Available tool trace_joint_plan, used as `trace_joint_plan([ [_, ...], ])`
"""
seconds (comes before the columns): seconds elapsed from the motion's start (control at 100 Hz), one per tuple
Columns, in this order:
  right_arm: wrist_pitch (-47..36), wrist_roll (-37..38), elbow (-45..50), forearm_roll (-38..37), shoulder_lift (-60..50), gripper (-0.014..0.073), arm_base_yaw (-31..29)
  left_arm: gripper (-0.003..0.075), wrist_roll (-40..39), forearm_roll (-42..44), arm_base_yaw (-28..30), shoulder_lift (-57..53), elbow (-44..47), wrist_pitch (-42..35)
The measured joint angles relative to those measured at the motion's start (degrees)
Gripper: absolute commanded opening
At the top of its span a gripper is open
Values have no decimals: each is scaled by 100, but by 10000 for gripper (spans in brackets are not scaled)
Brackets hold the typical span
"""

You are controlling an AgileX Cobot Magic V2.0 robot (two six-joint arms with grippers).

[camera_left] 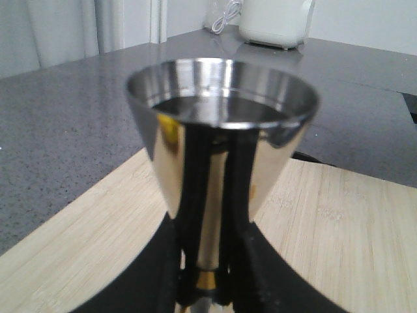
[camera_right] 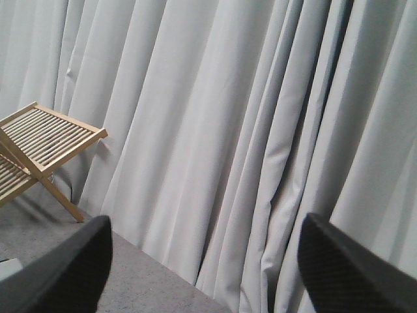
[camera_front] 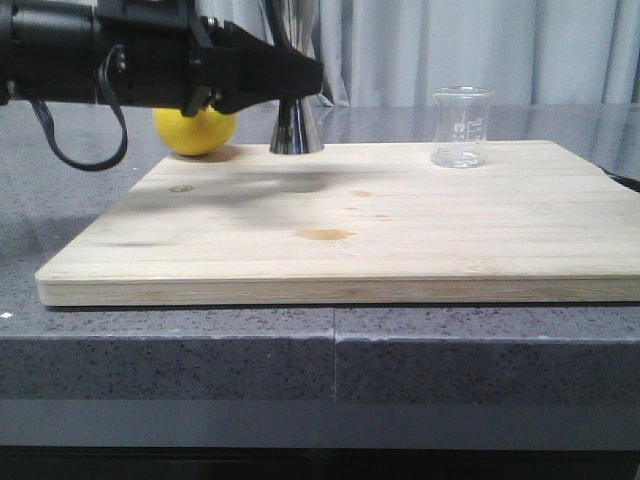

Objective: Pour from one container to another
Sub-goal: 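Lower the held steel jigger onto the board with the left gripper, then open the left gripper around the standing jigger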

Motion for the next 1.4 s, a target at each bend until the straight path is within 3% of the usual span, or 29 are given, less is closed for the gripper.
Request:
trace_joint_plan([
  [1.4, 0, 0, 0, 0, 0, 535, 0, -20, 213, -65, 0, 476, 0, -364],
])
